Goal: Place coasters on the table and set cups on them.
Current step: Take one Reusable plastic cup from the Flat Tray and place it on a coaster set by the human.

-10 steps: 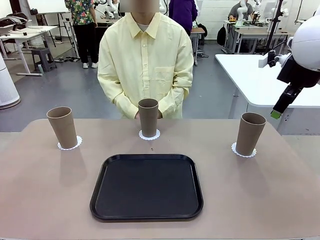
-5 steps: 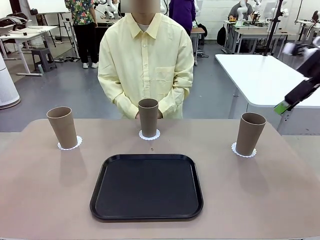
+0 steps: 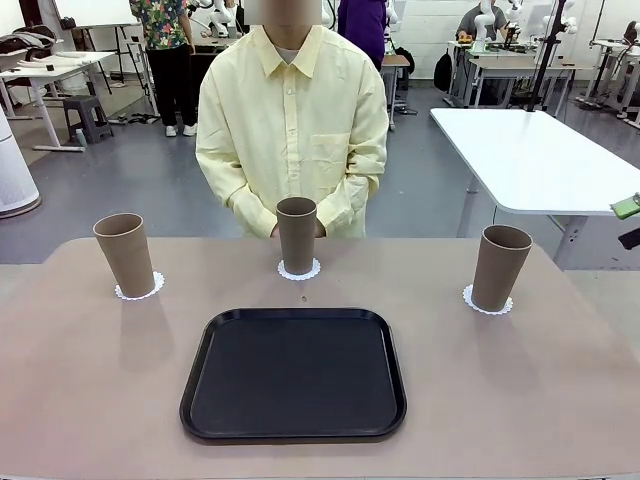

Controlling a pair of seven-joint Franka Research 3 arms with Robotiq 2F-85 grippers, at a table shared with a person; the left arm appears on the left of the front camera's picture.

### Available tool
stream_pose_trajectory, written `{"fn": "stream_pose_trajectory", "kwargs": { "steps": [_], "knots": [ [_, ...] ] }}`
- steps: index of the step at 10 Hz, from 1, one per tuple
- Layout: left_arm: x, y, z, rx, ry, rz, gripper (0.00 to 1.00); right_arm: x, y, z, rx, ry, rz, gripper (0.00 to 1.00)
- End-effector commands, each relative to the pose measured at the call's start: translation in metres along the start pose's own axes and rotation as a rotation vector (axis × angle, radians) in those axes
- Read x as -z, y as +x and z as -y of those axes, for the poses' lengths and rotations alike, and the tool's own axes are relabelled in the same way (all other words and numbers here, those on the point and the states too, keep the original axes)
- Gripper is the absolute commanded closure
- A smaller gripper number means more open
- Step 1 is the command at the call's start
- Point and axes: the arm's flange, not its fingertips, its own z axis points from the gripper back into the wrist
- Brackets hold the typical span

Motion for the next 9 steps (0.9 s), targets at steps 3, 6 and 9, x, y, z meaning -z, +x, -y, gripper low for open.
{"fn": "stream_pose_trajectory", "kwargs": {
  "steps": [3,6,9],
  "knots": [
    [-0.001,0.000,0.002,-0.001,0.003,0.003,0.00,-0.008,-0.042,0.041,0.058,0.185,0.115,0.00],
    [-0.001,0.000,0.002,-0.001,0.003,0.003,0.00,-0.007,-0.054,0.052,0.002,0.248,0.121,0.00],
    [-0.001,0.000,0.002,-0.001,0.003,0.003,0.00,-0.007,-0.056,0.048,0.039,0.213,0.114,0.00]
  ]
}}
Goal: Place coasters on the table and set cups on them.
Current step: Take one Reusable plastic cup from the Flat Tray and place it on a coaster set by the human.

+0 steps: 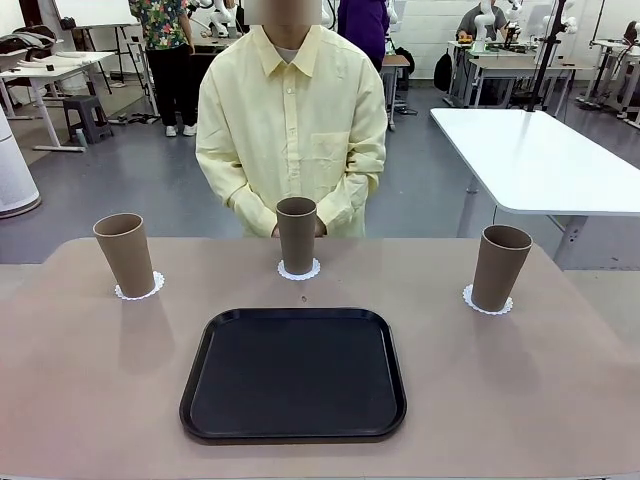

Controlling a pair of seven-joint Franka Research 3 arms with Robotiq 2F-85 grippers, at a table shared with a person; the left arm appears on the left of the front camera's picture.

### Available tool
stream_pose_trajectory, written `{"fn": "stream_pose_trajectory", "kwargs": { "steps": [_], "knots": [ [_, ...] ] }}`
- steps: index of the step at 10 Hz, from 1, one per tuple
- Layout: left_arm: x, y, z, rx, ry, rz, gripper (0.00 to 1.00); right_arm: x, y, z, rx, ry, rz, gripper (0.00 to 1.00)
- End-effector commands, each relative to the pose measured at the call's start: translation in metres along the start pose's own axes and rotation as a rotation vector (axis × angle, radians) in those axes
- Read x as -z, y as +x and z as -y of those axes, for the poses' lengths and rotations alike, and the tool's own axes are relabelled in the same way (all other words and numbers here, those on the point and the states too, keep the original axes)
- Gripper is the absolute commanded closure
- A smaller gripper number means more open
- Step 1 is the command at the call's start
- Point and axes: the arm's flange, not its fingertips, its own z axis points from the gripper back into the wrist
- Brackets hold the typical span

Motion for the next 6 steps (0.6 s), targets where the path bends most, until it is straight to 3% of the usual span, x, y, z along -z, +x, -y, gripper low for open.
{"fn": "stream_pose_trajectory", "kwargs": {
  "steps": [1,6],
  "knots": [
    [-0.0014,-0.0003,0.0024,-0.001,0.003,0.003,0.00,0.0000,0.0014,-0.0014,0.017,-0.016,0.004,0.00],
    [-0.0014,-0.0003,0.0024,-0.001,0.003,0.003,0.00,0.0000,0.0014,-0.0014,0.017,-0.016,0.004,0.00]
  ]
}}
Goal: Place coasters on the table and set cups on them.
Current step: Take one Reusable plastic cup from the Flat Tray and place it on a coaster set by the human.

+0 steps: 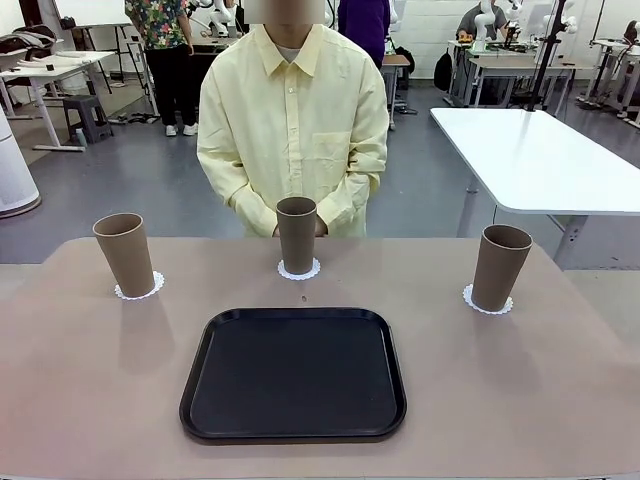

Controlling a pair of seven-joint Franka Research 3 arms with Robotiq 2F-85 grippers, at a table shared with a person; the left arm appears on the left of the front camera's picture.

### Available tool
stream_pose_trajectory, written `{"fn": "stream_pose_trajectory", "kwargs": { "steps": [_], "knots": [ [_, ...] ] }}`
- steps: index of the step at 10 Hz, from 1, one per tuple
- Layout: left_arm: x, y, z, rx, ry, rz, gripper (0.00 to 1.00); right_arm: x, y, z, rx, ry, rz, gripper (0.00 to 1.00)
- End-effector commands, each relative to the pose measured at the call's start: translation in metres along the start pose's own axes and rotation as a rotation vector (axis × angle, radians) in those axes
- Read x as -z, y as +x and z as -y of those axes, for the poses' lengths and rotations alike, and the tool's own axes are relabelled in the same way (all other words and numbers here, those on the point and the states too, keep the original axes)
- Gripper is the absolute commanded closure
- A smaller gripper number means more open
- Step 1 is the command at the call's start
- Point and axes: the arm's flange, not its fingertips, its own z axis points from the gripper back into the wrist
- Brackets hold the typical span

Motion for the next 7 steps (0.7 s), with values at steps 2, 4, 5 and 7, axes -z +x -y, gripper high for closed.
{"fn": "stream_pose_trajectory", "kwargs": {
  "steps": [2,4,5,7],
  "knots": [
    [-0.0014,-0.0003,0.0024,-0.001,0.003,0.003,0.00,-0.0001,0.0009,-0.0007,0.016,-0.009,0.005,0.00],
    [-0.0014,-0.0003,0.0024,-0.001,0.003,0.003,0.00,-0.0001,0.0009,-0.0007,0.016,-0.009,0.005,0.00],
    [-0.0014,-0.0003,0.0024,-0.001,0.003,0.003,0.00,-0.0001,0.0009,-0.0007,0.016,-0.009,0.005,0.00],
    [-0.0014,-0.0003,0.0024,-0.001,0.003,0.003,0.00,-0.0001,0.0009,-0.0007,0.016,-0.009,0.005,0.00]
  ]
}}
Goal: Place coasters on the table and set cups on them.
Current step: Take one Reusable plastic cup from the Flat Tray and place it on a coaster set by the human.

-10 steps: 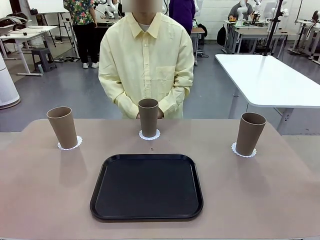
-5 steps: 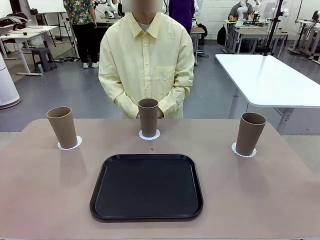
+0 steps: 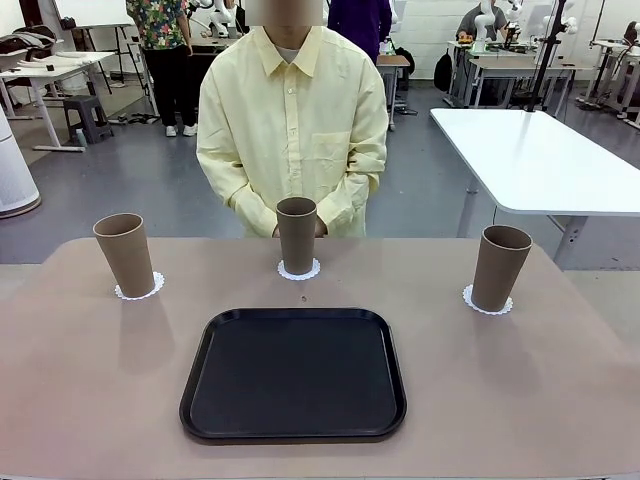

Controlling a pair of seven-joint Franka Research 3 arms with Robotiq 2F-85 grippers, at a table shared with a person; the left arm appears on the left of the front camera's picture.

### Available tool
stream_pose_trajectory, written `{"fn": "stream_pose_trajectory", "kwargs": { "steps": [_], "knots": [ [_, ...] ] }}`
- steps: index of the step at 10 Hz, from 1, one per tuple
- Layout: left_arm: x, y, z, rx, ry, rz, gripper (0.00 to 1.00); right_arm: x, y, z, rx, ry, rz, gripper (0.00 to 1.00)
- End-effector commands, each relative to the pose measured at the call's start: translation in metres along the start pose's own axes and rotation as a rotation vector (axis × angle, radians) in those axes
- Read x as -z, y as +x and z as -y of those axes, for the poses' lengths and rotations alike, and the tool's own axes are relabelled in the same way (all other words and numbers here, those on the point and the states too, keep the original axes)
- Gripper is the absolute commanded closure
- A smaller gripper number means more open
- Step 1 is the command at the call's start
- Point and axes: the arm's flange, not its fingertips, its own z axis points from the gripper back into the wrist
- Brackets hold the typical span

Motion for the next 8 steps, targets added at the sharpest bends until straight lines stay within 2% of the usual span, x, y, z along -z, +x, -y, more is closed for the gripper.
{"fn": "stream_pose_trajectory", "kwargs": {
  "steps": [1,8],
  "knots": [
    [-0.0014,-0.0003,0.0024,-0.001,0.003,0.003,0.00,0.0006,0.0013,-0.0008,0.015,-0.008,0.004,0.00],
    [-0.0014,-0.0003,0.0024,-0.001,0.003,0.003,0.00,0.0006,0.0013,-0.0008,0.015,-0.008,0.004,0.00]
  ]
}}
